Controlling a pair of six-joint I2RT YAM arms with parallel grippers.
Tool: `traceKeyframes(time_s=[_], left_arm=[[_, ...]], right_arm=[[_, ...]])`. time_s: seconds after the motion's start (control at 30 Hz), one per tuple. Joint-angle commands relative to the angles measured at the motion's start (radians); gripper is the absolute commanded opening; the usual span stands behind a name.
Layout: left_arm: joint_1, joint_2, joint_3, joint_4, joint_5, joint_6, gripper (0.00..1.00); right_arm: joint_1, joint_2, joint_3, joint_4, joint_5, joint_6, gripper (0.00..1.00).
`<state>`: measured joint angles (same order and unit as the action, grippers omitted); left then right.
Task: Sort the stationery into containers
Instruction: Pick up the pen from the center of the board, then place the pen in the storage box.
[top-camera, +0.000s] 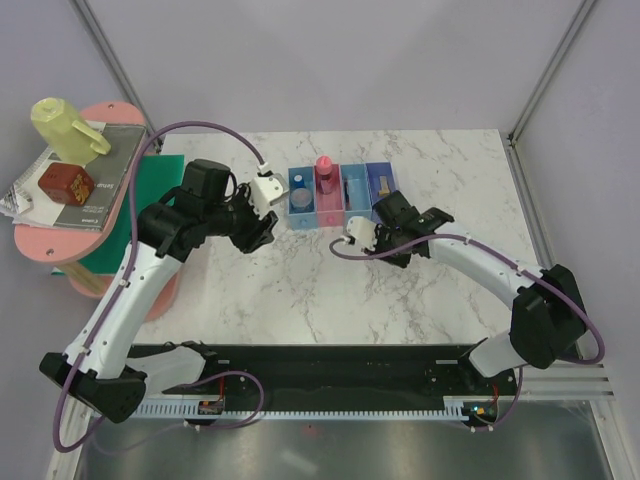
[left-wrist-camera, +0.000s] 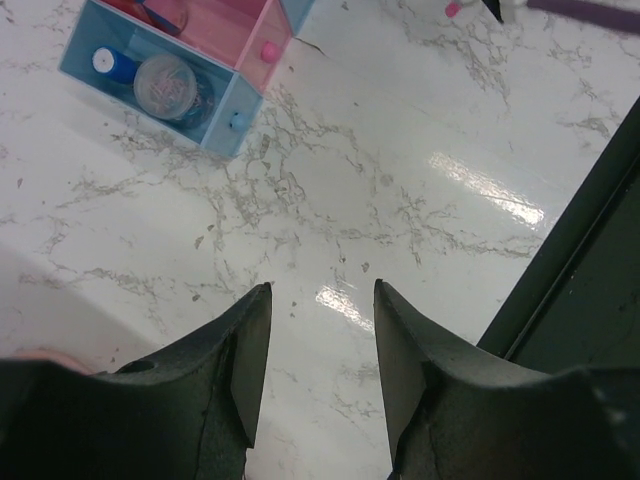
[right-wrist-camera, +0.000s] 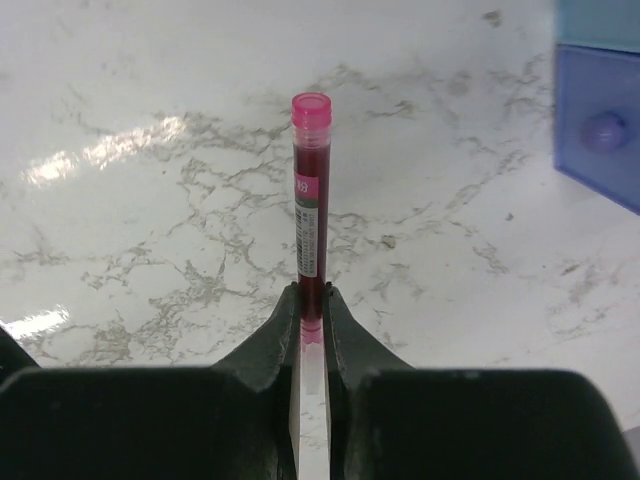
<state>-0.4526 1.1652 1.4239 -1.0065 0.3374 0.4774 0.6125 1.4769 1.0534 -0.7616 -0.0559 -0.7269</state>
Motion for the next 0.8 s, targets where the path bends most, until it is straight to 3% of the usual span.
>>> traceKeyframes(time_s=[0.0,0.17,0.4,0.77], left_arm=[[0.003,-0.041,-0.036,-0.018,-0.001,0.046,0.53],[0.005,-0.056,-0.06,-0.026,0.0,0.052,0.53],[0.005,-0.07,-0.111,-0.04,0.041,0.03,0.53],[0.005,-0.059,-0.154,-0.044,0.045,0.043,0.53]], right_arm=[[0.001,0.025,0.198,-0.047,-0.03,0.255,0.0],[-0.037,0.106,0.417,-0.045,-0.12,0.406,0.0],[-0.157,0.302,0.69,0.111,-0.32,0.713,0.0],[-0.217,0.522,0.703,0.424,-0.395,0.889,0.0]])
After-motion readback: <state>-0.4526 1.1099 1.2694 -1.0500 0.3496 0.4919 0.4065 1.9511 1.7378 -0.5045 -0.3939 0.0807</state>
